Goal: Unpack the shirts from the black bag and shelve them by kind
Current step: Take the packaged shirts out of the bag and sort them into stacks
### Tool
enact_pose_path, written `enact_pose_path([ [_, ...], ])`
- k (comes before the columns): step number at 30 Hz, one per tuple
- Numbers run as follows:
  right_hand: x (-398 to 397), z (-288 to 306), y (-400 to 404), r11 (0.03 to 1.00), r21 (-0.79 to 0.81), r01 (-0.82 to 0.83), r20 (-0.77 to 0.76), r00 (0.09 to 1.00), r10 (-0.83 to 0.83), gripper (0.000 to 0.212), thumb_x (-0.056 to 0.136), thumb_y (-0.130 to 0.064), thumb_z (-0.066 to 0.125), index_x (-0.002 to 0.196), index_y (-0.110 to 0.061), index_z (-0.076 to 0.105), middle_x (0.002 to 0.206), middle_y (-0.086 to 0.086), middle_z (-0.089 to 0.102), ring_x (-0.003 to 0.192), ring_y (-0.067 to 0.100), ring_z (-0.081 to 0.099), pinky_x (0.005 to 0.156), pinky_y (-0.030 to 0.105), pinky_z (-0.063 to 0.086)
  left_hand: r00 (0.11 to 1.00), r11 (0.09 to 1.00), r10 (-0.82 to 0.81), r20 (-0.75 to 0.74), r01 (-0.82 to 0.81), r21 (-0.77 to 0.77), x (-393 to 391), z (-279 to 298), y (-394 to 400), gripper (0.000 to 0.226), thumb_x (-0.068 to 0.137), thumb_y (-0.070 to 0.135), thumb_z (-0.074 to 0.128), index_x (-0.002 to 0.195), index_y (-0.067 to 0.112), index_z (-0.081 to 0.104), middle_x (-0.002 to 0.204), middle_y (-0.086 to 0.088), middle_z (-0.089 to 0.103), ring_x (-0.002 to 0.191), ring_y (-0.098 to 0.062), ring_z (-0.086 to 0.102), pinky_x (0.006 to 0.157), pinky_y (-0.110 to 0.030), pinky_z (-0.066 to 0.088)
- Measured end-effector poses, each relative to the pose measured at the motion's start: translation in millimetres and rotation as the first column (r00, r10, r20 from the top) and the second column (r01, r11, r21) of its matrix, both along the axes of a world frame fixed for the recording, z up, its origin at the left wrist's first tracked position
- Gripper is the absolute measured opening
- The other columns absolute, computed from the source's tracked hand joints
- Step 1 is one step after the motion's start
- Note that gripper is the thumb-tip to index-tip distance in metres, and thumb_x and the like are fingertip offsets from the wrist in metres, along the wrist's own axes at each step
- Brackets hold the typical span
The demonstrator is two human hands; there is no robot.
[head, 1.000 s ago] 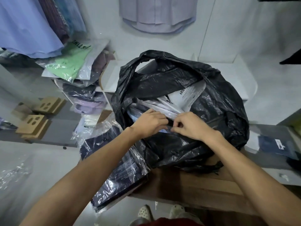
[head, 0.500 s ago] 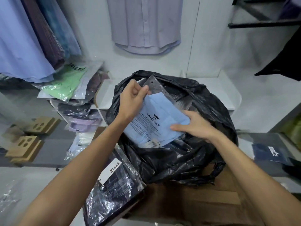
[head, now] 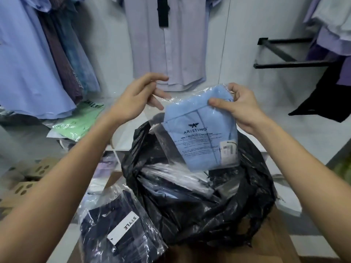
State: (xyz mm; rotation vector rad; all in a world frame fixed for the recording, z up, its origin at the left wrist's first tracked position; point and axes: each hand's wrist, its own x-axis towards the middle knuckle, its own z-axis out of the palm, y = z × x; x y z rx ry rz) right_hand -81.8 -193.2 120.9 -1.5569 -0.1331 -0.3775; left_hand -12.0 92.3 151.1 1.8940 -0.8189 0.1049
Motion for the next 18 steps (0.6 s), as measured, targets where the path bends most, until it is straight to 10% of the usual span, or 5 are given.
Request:
enact_pose_path([
  [7, 15, 4, 15, 0.909, -0.293, 0.297, 0.264, 0.939, -0.221, 0.042, 0.065, -0.059, 0.085, 0.083, -0.028, 0.063, 0.079, -0.011, 0.064, 0.073, 0.005, 0.054, 0.067, 0.021, 0.045, 0.878, 0.634, -0.45, 0.165, 0.184, 0.751, -12, 33, -38, 0.069, 0.082, -0.005, 0.038, 0.135, 0.032, 0.063, 0.13, 0.018, 0.064, 0.115, -0.001, 0.062, 0.103, -0.038, 0.051],
  [13, 19, 18, 17, 0.905, -0.404, 0.133, 0.253, 0.967, -0.029, 0.049, 0.073, -0.073, 0.071, 0.093, -0.034, 0.051, 0.088, -0.004, 0.06, 0.081, 0.009, 0.055, 0.075, 0.029, 0.045, 0.82, 0.56, -0.539, 0.193, 0.177, 0.81, -5, 36, -48, 0.087, 0.074, -0.002, 0.034, 0.144, 0.047, 0.053, 0.138, 0.014, 0.063, 0.122, -0.017, 0.062, 0.101, -0.044, 0.05],
  [18, 22, 19, 19, 0.903, -0.419, 0.094, 0.165, 0.986, -0.027, 0.046, 0.08, -0.073, 0.049, 0.092, -0.03, 0.04, 0.085, -0.015, 0.044, 0.072, -0.016, 0.044, 0.072, 0.008, 0.036, 0.482, 0.536, -0.652, 0.585, -0.253, 0.806, 1, 24, -59, 0.059, 0.094, 0.027, 0.05, 0.147, 0.054, 0.043, 0.105, 0.0, 0.057, 0.104, -0.027, 0.056, 0.09, -0.048, 0.046],
])
